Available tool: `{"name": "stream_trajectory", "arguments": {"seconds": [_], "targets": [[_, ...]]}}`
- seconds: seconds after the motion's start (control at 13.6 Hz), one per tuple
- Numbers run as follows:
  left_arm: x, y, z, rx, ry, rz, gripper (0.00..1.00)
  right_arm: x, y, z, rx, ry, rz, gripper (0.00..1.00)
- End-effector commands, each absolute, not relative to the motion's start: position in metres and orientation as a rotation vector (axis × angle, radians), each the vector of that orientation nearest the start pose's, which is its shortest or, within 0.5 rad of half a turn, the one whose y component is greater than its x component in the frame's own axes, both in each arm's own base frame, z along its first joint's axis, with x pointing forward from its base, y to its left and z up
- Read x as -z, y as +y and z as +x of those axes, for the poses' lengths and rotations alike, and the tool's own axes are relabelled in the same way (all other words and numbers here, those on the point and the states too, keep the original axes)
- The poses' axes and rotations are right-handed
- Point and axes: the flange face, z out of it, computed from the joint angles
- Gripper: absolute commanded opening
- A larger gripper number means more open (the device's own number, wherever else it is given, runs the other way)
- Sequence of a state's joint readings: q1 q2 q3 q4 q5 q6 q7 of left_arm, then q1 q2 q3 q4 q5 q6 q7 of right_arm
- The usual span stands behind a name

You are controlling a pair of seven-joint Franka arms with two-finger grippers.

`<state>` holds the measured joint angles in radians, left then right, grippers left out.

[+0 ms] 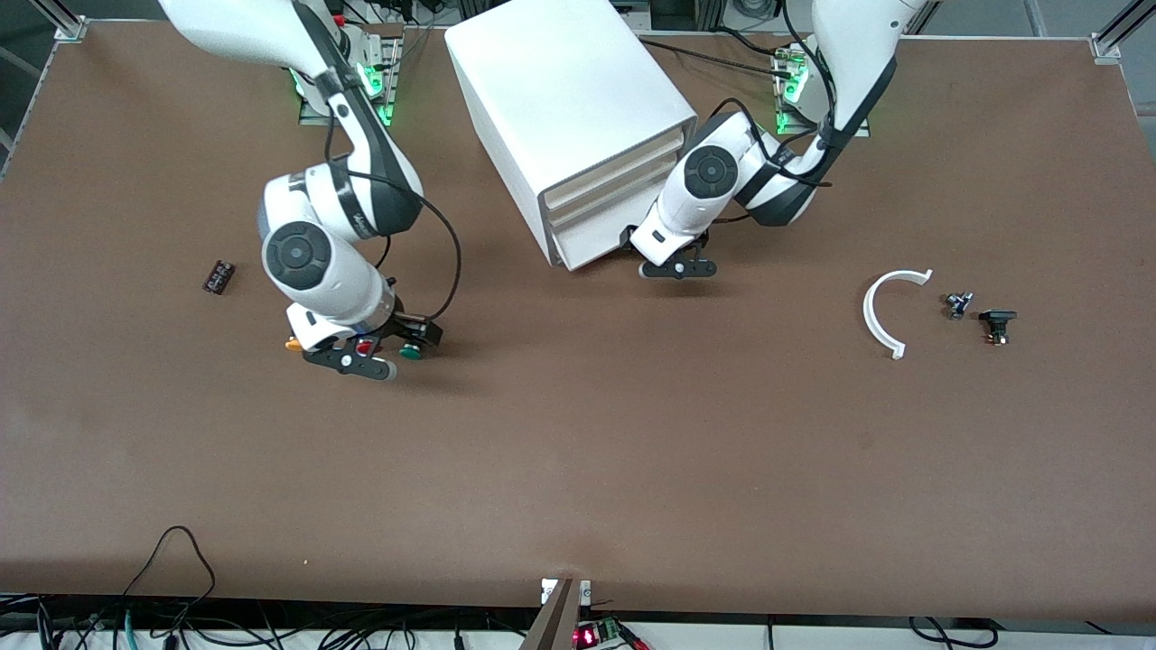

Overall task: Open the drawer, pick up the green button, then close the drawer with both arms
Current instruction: 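Place the green button by the red button while the left gripper pushes drawer, then release the green button with the right gripper and withdraw both grippers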

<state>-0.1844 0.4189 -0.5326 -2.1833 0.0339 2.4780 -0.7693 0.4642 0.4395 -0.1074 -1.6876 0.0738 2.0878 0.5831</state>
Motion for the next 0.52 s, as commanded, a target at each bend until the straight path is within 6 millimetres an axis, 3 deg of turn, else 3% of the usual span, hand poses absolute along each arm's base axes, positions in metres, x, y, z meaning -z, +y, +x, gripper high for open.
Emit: {"name": "stream_trajectory", "arguments": {"seconds": [0.0,0.29,0.44], "targets": [[-0.219,-0.368,0.396,-0.333,-0.049,-3.198,1.00,-0.394,0.212,0.636,-0.037,0.458,-3.092,1.00],[-0.221,-0.383,0.375,-0.381,0.015,-3.187,1.00,-0.472,0.158,0.656,-0.077,0.364,-3.093,1.00],[-0.225,-0.390,0.369,-0.394,0.018,-3.200,1.00,-0.492,0.141,0.655,-0.129,0.332,-3.103,1.00]]}}
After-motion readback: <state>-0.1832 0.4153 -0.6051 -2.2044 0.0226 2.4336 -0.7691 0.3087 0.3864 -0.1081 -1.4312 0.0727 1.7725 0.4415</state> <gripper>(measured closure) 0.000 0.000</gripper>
